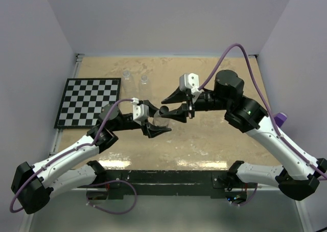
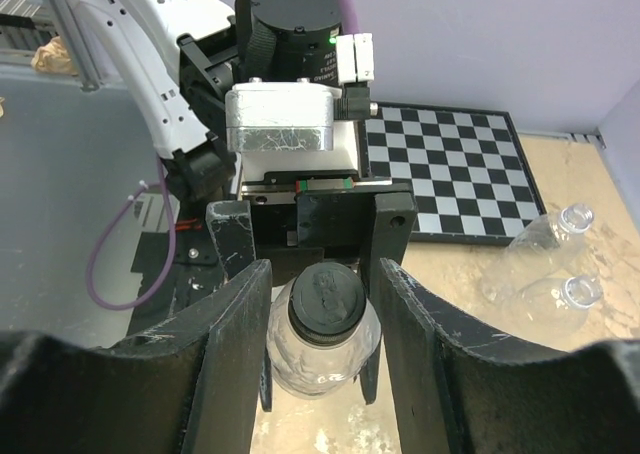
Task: Screw on the bottle caps
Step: Screw the bottle cap onto the plastic bottle.
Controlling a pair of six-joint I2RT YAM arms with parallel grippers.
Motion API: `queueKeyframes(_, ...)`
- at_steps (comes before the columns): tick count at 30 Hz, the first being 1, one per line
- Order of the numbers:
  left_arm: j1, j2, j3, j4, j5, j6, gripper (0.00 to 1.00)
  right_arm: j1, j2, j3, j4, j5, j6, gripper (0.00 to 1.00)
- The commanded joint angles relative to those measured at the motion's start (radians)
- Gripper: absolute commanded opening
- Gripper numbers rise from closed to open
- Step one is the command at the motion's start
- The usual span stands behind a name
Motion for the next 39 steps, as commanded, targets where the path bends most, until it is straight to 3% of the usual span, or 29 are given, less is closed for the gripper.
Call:
queueKeyframes(1, 0.003, 0.003, 0.048, 0.058, 0.027, -0.006, 0.00, -0.002, 0.002, -0.003, -0.002, -0.007, -0.020, 0.50)
queueKeyframes(6, 0.004, 0.006, 0.053, 0.056, 0.027, -0.006, 0.00, -0.002, 0.008, -0.003, -0.006, -0.007, -0.024, 0.44)
queueKeyframes(14, 0.004, 0.007, 0.071, 0.039, 0.007, 0.002, 0.00, -0.002, 0.013, -0.006, -0.006, 0.008, -0.020, 0.13)
queueKeyframes(18, 0.003, 0.004, 0.096, 0.006, -0.048, 0.013, 0.00, -0.002, 0.016, -0.011, -0.014, 0.053, -0.013, 0.11)
queueKeyframes(22, -0.031, -0.015, 0.112, -0.036, -0.195, 0.036, 0.00, -0.001, 0.023, -0.012, -0.008, 0.119, 0.032, 0.09)
queueKeyframes(29, -0.215, -0.008, 0.175, -0.123, -0.642, 0.148, 0.00, 0.029, 0.039, -0.032, 0.024, 0.293, 0.157, 0.06)
queueKeyframes(39, -0.301, 0.067, 0.257, -0.134, -1.055, 0.154, 0.00, 0.136, 0.063, -0.064, 0.029, 0.640, 0.367, 0.05)
